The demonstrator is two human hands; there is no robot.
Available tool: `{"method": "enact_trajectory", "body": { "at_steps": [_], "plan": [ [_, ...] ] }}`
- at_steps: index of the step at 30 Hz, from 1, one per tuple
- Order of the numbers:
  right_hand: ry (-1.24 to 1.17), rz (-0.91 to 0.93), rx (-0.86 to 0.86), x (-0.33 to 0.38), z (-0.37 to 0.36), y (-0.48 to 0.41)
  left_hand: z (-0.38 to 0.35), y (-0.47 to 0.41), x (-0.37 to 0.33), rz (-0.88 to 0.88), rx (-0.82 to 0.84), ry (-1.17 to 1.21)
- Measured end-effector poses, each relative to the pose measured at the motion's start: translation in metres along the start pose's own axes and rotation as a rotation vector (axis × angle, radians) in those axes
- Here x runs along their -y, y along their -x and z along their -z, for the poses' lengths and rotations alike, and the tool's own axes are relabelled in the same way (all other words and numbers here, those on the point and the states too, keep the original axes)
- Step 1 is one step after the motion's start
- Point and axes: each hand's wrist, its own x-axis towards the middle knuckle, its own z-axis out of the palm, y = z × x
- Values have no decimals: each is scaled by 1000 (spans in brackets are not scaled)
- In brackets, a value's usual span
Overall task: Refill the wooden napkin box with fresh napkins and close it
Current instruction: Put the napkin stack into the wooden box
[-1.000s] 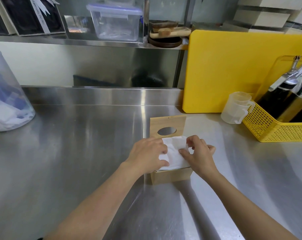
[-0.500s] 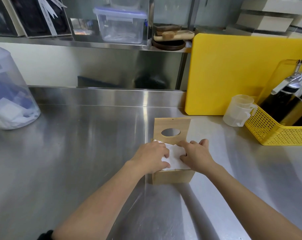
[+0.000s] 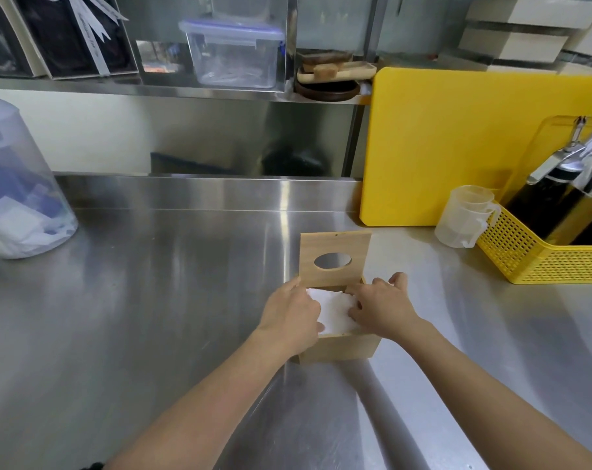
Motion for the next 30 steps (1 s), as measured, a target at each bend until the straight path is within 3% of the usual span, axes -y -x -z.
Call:
{"method": "enact_trajectory", "body": {
  "at_steps": [4, 8, 11, 13, 15, 21, 24, 30],
  "plan": [
    [32, 35, -30, 3, 4, 5, -1, -2, 1, -35, -30, -61],
    [56, 174, -349, -1, 11, 5, 13, -6, -1, -28, -232, 1],
    [-64, 355, -153, -8, 18, 4, 11, -8, 0, -54, -187, 14],
    [-63, 333, 39, -12, 15, 1, 8, -9, -1, -36, -66, 10],
    [-21, 301, 124, -14, 13, -4, 6, -11, -1, -8, 10, 25],
    [150, 344, 228, -5, 10, -16, 6, -22, 2, 9, 133, 74],
    [94, 343, 271, 0, 3, -18, 2, -24, 5, -39, 161, 3],
    [-86, 315, 361, -12, 14, -16, 13, -23, 18, -85, 62, -23]
  ]
}}
